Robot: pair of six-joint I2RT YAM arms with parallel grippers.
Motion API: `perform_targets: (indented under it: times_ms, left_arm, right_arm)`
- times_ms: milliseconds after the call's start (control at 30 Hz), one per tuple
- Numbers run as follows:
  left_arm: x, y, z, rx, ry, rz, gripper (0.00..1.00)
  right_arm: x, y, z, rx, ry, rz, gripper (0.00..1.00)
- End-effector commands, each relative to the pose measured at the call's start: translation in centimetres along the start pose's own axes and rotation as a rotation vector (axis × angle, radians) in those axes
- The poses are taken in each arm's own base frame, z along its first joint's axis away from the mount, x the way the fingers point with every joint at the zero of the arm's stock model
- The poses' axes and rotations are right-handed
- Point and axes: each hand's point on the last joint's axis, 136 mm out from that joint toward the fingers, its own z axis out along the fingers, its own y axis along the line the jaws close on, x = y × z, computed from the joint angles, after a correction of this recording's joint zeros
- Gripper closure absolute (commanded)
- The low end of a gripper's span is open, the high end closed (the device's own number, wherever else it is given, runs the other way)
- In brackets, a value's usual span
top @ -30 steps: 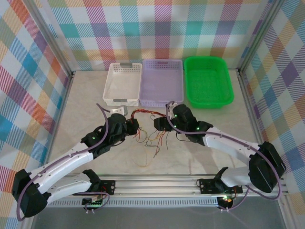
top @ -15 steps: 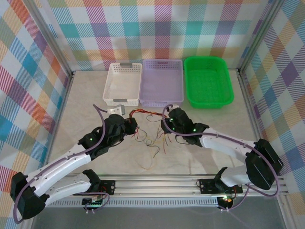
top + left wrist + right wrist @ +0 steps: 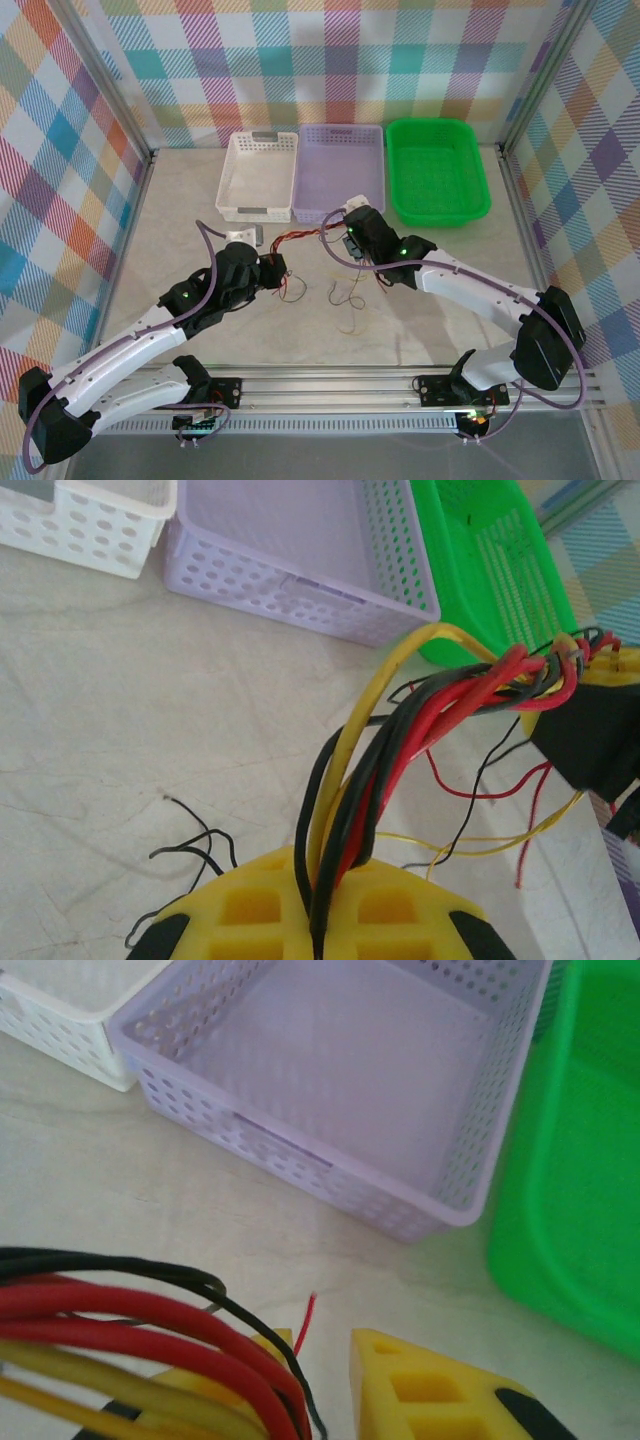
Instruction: Untangle the cables
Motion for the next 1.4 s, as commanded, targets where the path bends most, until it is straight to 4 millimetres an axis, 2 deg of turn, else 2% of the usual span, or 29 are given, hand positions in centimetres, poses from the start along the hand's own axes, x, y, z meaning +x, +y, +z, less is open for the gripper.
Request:
perform_targets:
  times_ms: [0,100,267,300,567,667,900,967,1033,1067,1167,1267,1367]
  left_arm:
    - [0.1,-1.5,-0.5,0.055,0.036,0.044,1.00]
    - [0.9,-2.4,-0.4,0.114,0.072,0.062,1.00]
    - [2.3,-2.9,-0.3,0.175,0.115,0.072,1.00]
    - [1.8,-3.3,-0.3,0.196,0.094,0.065,1.00]
    - [1.3,-2.3,-0.1,0.134,0.064,-0.021,1.00]
    - [1.6,-1.4,0.0,0.088,0.077,-0.065,1.00]
    - [1.6,-1.1,0.4,0.059,0.080,-0.152,1.00]
    - [1.6,-1.2,0.6,0.060,0.082,-0.168,1.00]
    - [1.6,-1.2,0.7,0.056,0.083,-0.181,1.00]
    - [1.5,-1.2,0.8,0.054,0.083,-0.185,1.00]
    - [1.2,-1.3,0.8,0.050,0.073,-0.201,1.00]
    - [0.8,-1.5,0.5,0.056,0.061,-0.216,1.00]
    - [0.8,-1.6,0.5,0.064,0.057,-0.229,1.00]
  right_arm:
    - [-1.5,-1.8,-0.7,0.063,-0.036,-0.131,0.73]
    - [-2.5,-1.1,-1.3,0.001,-0.067,-0.116,0.71]
    - [-2.9,0.1,-3.0,-0.238,-0.083,0.034,0.65]
    - [-2.9,0.4,-3.3,-0.282,-0.078,0.055,0.64]
    - [-1.5,1.8,-6.0,-0.469,-0.009,0.161,0.47]
    - [-1.3,2.5,-7.7,-0.554,0.001,0.205,0.46]
    - [-2.4,3.8,-13.2,-0.764,-0.076,0.270,0.41]
    - [-2.7,4.9,-14.7,-0.866,-0.088,0.291,0.40]
    - [-2.7,6.2,-15.3,-0.956,-0.069,0.314,0.41]
    - [-2.4,7.2,-15.3,-1.005,-0.051,0.317,0.41]
    - [-0.8,9.2,-13.5,-1.008,0.025,0.323,0.42]
    - [0.4,10.2,-11.5,-0.964,0.050,0.336,0.44]
    - [0.5,10.5,-10.1,-0.906,0.028,0.342,0.45]
